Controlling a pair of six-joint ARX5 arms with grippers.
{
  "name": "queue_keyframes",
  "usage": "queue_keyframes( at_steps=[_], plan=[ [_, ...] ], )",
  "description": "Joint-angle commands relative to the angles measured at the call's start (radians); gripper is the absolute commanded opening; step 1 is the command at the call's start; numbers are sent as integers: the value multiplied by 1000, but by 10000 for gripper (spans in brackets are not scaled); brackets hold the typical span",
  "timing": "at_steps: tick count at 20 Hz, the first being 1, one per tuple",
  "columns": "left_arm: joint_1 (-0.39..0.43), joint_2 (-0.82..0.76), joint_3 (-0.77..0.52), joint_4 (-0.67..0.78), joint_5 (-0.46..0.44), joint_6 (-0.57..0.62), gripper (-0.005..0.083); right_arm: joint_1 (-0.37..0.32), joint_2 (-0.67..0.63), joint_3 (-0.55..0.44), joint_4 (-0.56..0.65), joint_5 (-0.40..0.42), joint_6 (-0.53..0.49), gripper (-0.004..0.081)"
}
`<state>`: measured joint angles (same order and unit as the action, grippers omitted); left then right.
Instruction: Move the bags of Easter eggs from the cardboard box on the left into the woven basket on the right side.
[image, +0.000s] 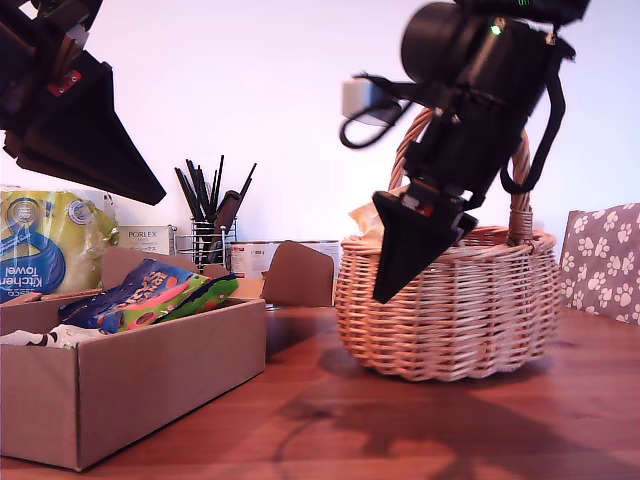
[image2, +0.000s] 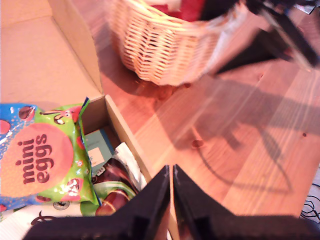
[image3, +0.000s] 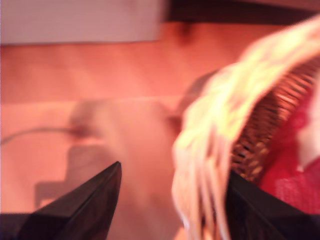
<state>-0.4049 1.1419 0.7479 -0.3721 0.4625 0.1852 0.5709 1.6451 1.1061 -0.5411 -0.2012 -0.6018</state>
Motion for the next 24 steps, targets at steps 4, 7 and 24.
queue_keyframes(
  at_steps=[4,7,24],
  plan=[
    [-1,10,-5,5,1,-5,-22,57,-38,-4,-114,-63,31,528],
    [-1,10,-5,5,1,-5,-22,93,-91,-4,-183,-63,50,528],
    [0,10,-5,48,0,-2,-22,205,-439,21,-251,-30,226,293]
  ],
)
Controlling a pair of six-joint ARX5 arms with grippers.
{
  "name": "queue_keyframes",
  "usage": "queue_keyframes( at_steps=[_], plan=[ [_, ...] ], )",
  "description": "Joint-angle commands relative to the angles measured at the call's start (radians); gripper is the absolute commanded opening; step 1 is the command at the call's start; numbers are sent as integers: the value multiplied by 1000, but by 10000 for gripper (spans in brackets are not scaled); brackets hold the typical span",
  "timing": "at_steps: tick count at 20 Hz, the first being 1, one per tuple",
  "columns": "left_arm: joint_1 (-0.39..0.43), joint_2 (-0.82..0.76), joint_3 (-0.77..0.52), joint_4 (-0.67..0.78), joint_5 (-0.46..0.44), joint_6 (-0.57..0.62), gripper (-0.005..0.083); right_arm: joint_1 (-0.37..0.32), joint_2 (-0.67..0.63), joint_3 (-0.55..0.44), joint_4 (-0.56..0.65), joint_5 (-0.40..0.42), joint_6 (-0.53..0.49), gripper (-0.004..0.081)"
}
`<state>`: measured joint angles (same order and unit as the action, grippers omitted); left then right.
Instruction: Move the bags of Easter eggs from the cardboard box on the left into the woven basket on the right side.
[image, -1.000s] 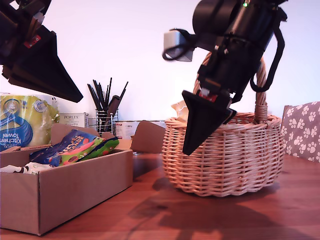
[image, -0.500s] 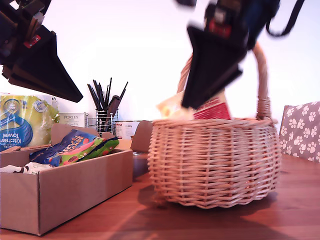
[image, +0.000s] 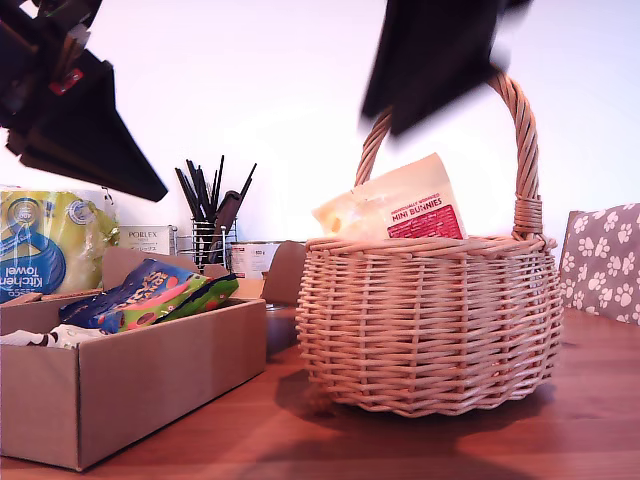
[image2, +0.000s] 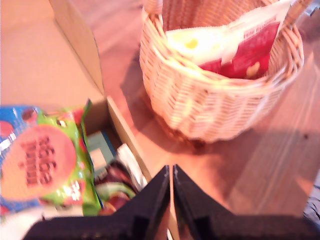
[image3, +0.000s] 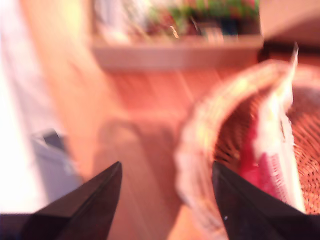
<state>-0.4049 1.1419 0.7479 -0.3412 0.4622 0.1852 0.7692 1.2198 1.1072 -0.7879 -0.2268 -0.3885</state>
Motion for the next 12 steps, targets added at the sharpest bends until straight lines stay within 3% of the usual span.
queue_keyframes(
  at_steps=[1,2,6,12],
  plan=[
    [2,10,-5,38,-5,-1,-22,22,-43,20,-10,-9,41,141],
    [3,10,-5,57,-25,4,-22,38,-69,20,-20,-10,62,-13],
    [50,10,-5,113,-91,60,-22,97,-187,-3,-35,10,120,-14],
    [173,10,-5,158,-55,81,-22,144,-514,-237,123,217,248,-14]
  ],
)
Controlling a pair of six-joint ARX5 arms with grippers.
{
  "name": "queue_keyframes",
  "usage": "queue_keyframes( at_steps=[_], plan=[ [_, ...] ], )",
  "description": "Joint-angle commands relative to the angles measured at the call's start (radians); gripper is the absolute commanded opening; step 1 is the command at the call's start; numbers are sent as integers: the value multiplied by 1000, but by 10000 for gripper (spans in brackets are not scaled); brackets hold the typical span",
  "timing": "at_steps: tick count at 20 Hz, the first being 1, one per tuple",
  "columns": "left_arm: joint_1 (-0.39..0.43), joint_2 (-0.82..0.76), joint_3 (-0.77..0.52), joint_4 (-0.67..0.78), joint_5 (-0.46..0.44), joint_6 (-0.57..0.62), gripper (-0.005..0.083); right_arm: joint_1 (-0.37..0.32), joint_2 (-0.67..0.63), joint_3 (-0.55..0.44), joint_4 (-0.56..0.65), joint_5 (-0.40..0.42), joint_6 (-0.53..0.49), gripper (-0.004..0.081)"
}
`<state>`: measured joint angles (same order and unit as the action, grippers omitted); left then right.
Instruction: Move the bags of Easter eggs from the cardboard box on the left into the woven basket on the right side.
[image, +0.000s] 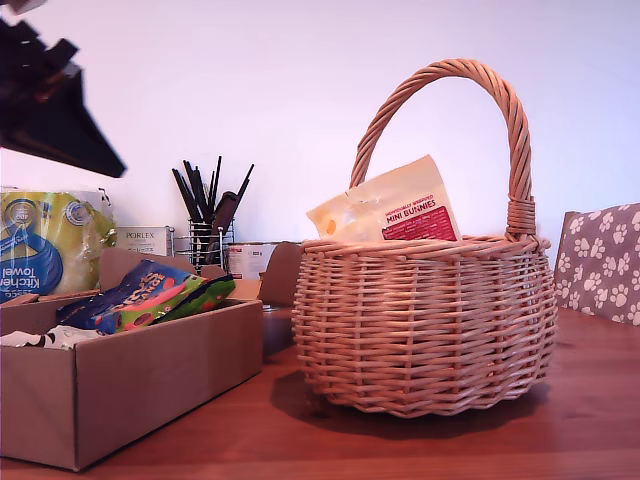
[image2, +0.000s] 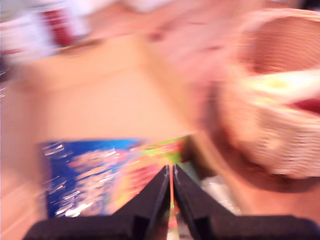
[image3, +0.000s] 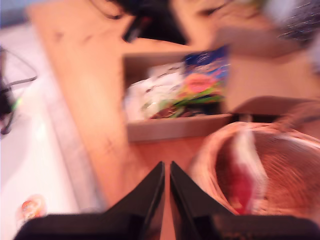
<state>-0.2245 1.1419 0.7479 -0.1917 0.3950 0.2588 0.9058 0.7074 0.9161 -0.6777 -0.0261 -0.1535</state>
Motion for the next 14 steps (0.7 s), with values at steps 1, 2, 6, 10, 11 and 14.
queue_keyframes(
  at_steps=[1,2,6,10,11,14],
  plan=[
    [-5,10,-5,10,23,13,-22,8,-64,-98,29,48,31,-14],
    [-6,11,-5,9,33,33,-19,8,-118,-145,29,66,31,-14],
    [-35,56,-5,30,70,97,722,8,-247,-262,1,96,112,-13],
    [-85,144,-5,90,-38,138,748,8,-249,-264,1,96,112,-13],
    [-97,169,-5,121,-74,140,748,8,-249,-264,1,96,112,-13],
    [-128,246,-5,245,-134,154,748,8,-249,-264,0,96,112,-13]
  ],
)
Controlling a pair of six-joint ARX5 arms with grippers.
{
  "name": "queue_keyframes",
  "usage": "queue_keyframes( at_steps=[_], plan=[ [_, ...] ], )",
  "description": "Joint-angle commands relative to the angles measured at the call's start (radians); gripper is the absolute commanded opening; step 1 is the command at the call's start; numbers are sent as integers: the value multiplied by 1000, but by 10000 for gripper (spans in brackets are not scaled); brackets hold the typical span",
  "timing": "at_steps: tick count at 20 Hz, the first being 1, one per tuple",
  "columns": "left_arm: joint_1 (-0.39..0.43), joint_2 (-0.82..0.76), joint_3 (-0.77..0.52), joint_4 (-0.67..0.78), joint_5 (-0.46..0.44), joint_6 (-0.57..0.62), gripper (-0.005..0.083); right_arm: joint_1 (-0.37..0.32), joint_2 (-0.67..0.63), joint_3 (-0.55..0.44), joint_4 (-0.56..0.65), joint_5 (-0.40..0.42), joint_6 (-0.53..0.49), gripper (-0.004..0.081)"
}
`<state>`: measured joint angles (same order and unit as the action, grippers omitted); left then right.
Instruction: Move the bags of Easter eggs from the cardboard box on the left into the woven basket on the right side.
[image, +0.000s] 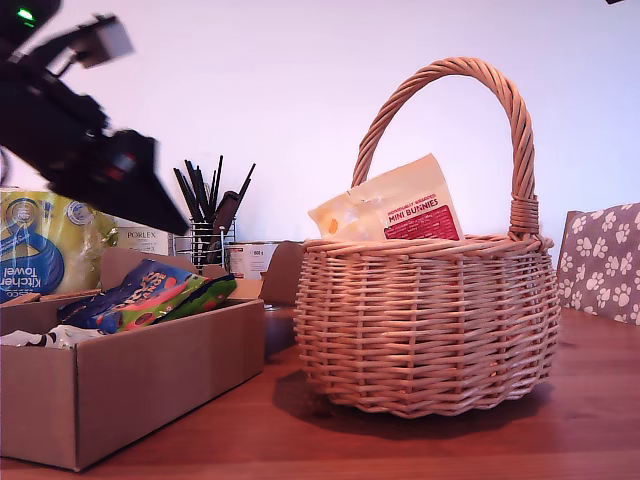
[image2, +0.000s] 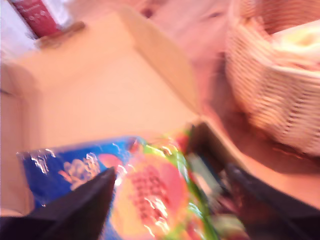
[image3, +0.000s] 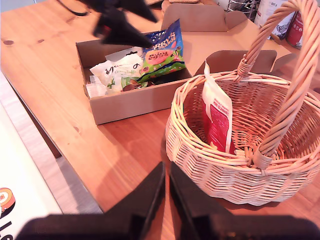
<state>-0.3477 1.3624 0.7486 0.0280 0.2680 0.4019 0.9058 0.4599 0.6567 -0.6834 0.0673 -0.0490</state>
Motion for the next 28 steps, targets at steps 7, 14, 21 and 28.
queue_keyframes(
  at_steps=[7,14,21,28],
  plan=[
    [-27,203,-6,138,-87,-20,748,8,-1,-4,6,4,3,-13],
    [-27,303,-5,151,-174,-19,744,8,0,-4,5,3,0,-13],
    [-57,294,35,115,-230,-19,158,8,0,-4,5,3,0,-13],
    [-85,152,45,7,-232,-16,143,8,0,-4,-5,3,0,-13]
  ],
)
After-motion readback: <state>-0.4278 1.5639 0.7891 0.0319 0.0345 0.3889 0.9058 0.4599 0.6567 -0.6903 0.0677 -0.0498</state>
